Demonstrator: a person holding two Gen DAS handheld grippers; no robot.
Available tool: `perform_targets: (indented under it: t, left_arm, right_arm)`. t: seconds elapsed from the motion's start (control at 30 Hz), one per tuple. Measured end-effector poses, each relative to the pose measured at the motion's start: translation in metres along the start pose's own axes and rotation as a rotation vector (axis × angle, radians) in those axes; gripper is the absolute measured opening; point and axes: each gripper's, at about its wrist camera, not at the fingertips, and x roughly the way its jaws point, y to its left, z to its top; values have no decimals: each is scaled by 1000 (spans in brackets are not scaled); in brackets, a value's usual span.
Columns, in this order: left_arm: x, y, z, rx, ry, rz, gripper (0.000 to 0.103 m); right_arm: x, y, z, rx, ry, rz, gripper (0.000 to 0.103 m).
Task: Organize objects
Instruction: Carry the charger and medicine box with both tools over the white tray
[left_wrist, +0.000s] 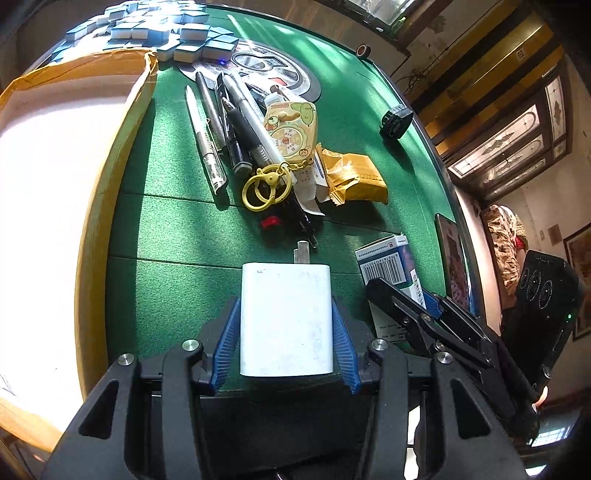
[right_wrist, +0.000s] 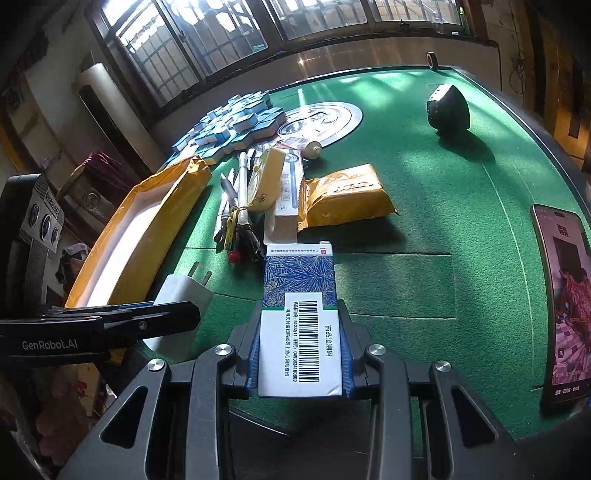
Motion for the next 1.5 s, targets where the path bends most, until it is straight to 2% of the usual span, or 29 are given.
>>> perform_targets:
  t: [0.37, 0.87, 1.27, 1.5]
  left_arm:
    - [-22, 15, 4, -65, -35, -71, 46]
    - [-52, 39, 11, -127, -100, -105, 46]
    - [-77, 66, 12, -181, -167, -84, 46]
    - [-87, 89, 5, -220, -181, -41, 46]
  right_arm:
    - [5, 19, 5, 0, 10, 49, 30]
    - [6, 45, 15, -23, -1, 103, 30]
    - [8, 79, 21, -92, -7, 159, 30]
    - [14, 110, 22, -160, 16, 202, 30]
